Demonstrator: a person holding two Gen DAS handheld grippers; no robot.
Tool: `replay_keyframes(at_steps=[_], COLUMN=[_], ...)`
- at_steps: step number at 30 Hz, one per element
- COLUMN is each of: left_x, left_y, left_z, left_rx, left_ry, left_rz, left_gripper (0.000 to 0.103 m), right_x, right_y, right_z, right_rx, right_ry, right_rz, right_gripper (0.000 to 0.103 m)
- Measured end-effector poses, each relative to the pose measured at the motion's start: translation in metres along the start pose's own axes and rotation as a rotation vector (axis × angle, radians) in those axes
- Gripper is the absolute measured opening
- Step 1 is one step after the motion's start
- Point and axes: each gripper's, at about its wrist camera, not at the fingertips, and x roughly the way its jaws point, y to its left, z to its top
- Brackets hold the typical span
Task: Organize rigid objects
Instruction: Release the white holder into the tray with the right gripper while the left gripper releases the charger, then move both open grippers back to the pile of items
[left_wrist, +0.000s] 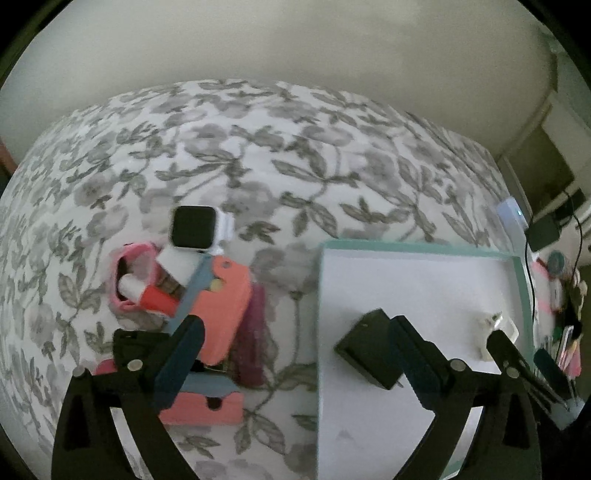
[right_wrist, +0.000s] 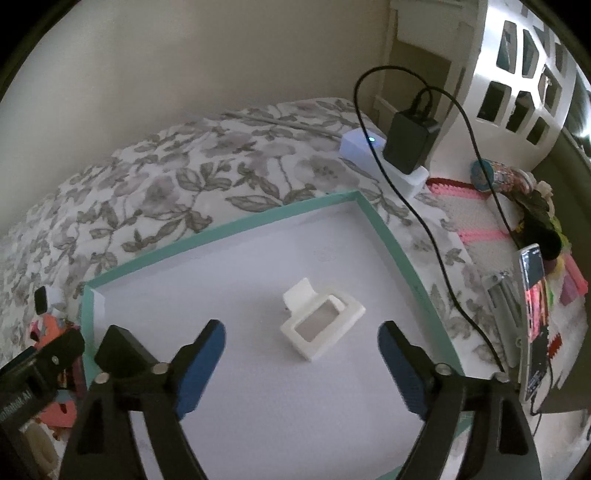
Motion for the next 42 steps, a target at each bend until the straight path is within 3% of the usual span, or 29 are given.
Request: replay_keyframes(at_steps=[8,11,17,20,27,34,42], left_x=[-0.02,-0.03,-0.052,-0.067,-0.078,-0.066,-0.045], left_y=[0.034,0.046,0.073,0.087,0.129,0.161,0.176], left_z=[0.006,0.008,0.008,0.009,-0.001,-0.017,-0.029], left_rx=[-0.094,-0.119,-0.163,-0.172,-0.226,-0.278,-0.33], left_ry=[-0.079,-0.13,-0.16,-0.173,-0.139,-0.071,0.003], left_rz=[-0.015,-0.012,-0.036,0.025,0.201,0.215,0.229], left_gripper=[0.101,0.101,0.101,0.101,0.101,0.101,0.101], right_x=[-0.009,-0.012,-0.02,-0.031,-0.053,-0.053,-0.038], right_y=[0.005,0.007,0.03,0.043,0.085,0.13,0.172], right_z=[-0.001,-0.001,-0.002,0.0,-0.006,-0.023,-0.052], right_rx=[0.02,0.037,-0.031,-0.052,-0.134,-0.224,-0.291], right_ry=[-0.061,-0.079,-0.113,-0.138,-0.156,-0.098,0.036], right_rz=[0.067,0.129,0.175,0.248,0.36,0.442,0.528], right_gripper=[0.103,0.103,0.103,0.103,0.103,0.103,0.103])
